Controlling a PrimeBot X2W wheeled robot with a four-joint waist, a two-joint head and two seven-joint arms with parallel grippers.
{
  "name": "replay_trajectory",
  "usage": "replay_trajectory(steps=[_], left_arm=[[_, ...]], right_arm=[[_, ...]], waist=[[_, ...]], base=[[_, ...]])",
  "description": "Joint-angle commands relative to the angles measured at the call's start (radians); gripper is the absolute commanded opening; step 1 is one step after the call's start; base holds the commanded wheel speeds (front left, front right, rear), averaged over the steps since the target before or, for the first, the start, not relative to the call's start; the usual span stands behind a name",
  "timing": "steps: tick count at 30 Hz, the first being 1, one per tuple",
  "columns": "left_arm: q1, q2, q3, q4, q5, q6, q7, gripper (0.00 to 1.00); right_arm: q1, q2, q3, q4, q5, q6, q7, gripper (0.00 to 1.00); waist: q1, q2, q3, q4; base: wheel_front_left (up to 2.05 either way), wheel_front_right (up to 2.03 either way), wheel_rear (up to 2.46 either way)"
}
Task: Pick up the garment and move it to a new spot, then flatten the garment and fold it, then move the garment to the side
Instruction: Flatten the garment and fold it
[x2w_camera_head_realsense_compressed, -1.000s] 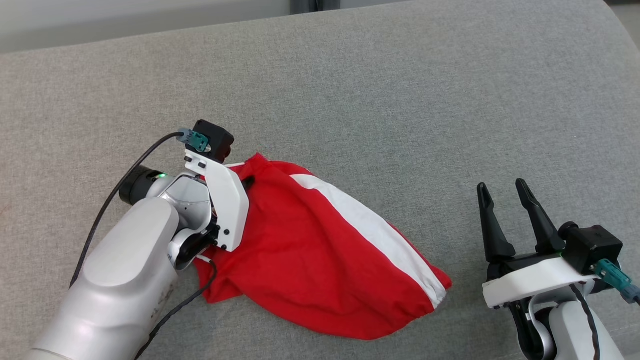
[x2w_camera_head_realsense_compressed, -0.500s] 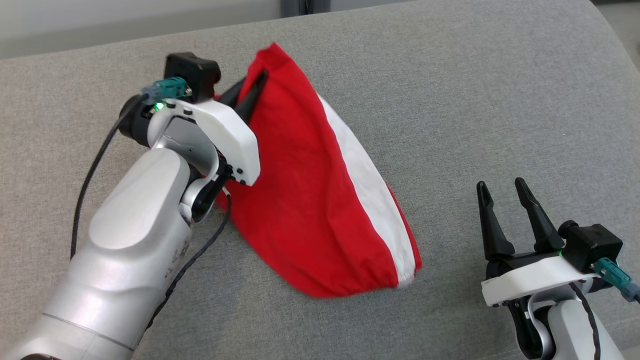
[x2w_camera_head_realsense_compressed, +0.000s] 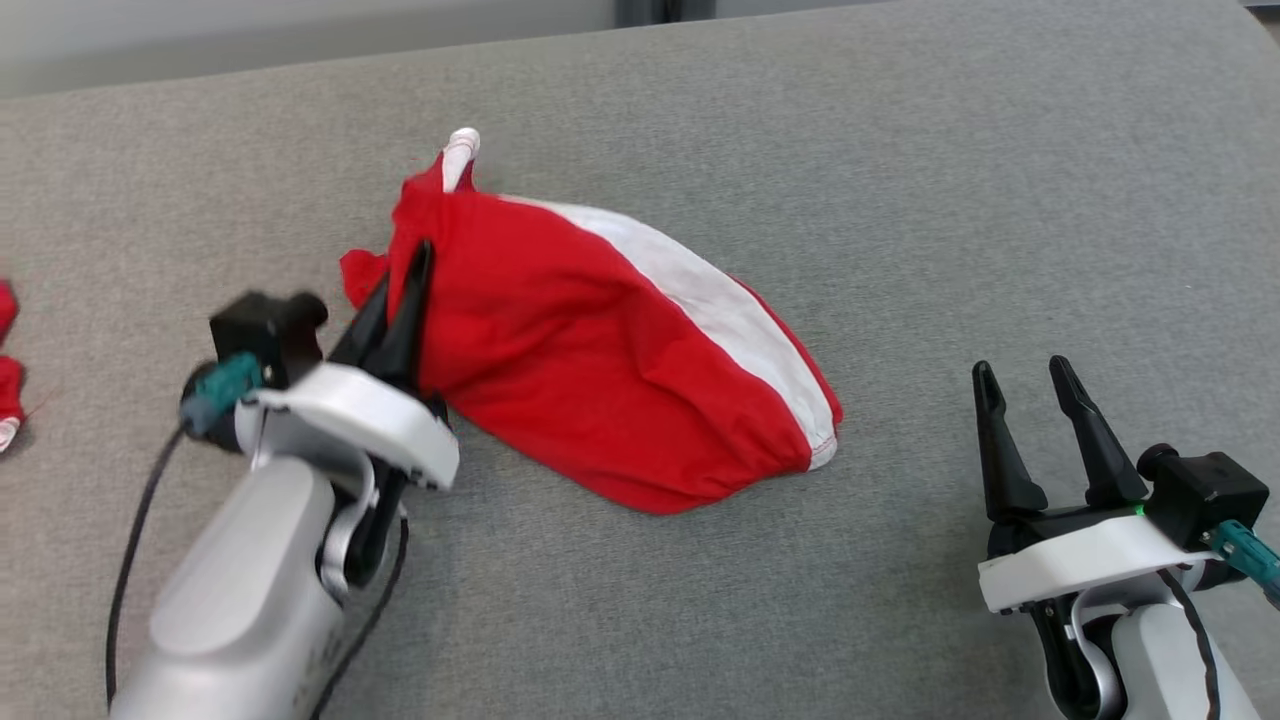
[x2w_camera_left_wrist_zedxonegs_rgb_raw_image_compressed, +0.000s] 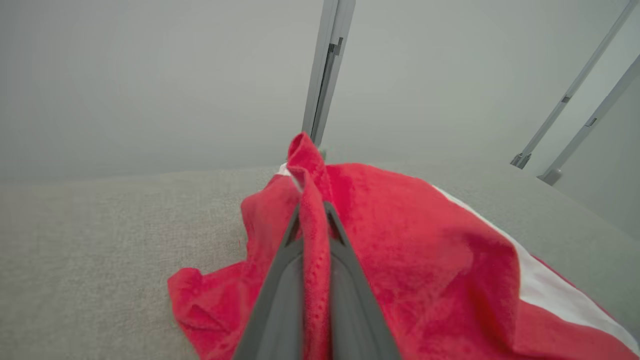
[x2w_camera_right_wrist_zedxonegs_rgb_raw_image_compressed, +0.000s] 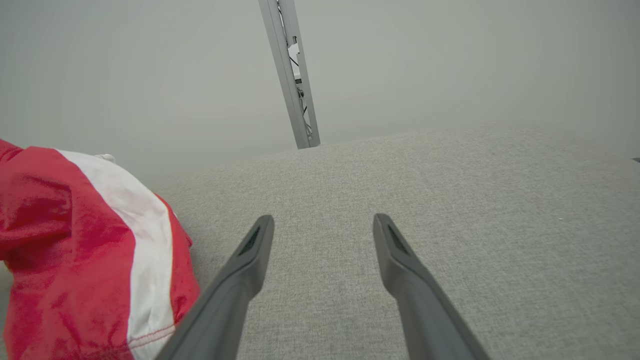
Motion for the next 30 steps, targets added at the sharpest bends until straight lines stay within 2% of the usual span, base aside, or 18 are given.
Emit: replay_trajectory(steps=[1,9,14,15,16,17,18,22,30], left_arm=[[0.02,0.002,-0.001,-0.013,0.007,0.005,-0.009,0.0],[0.194,0.034,0.035,-0.08,0.044,-0.011,-0.048,0.0],[0.29,0.011,0.106,-0.124,0.072,-0.032,-0.049,0.0],[0.304,0.006,0.114,-0.12,0.076,-0.042,-0.049,0.06],[0.311,-0.002,0.124,-0.118,0.075,-0.047,-0.049,0.44],[0.319,-0.01,0.131,-0.113,0.077,-0.052,-0.049,0.93],[0.33,-0.018,0.136,-0.111,0.079,-0.058,-0.049,1.0],[0.365,-0.041,0.157,-0.098,0.095,-0.055,-0.049,1.0],[0.403,-0.069,0.21,-0.157,0.155,0.007,-0.049,1.0]], right_arm=[[0.003,-0.006,-0.006,-0.006,0.0,0.0,0.003,1.0],[-0.006,-0.005,-0.012,-0.03,-0.019,0.0,0.025,1.0],[0.0,-0.005,-0.016,-0.044,-0.024,0.0,0.038,1.0],[0.002,-0.005,-0.017,-0.047,-0.025,0.0,0.04,1.0],[0.003,-0.005,-0.018,-0.049,-0.026,0.0,0.042,1.0],[0.005,-0.005,-0.019,-0.051,-0.026,0.0,0.041,1.0],[0.007,-0.005,-0.02,-0.052,-0.026,0.0,0.044,1.0],[0.015,-0.005,-0.023,-0.057,-0.029,0.0,0.05,1.0],[0.031,-0.005,-0.03,-0.069,-0.037,0.0,0.054,1.0]], waist=[[0.0,0.0,0.005,0.016],[0.0,0.0,0.011,0.05],[0.0,0.0,0.01,0.062],[0.0,0.0,0.01,0.063],[0.0,0.0,0.009,0.065],[0.0,0.0,0.008,0.067],[0.0,0.0,0.006,0.068],[0.0,0.0,-0.005,0.076],[0.0,0.0,-0.043,0.085]], base=[[0.0,0.0,0.0],[0.0,0.0,0.0],[0.0,0.0,0.0],[0.0,0.0,0.0],[0.0,0.0,0.0],[0.0,0.0,0.0],[0.0,0.0,0.0],[0.0,0.0,0.0],[0.0,0.0,0.0]])
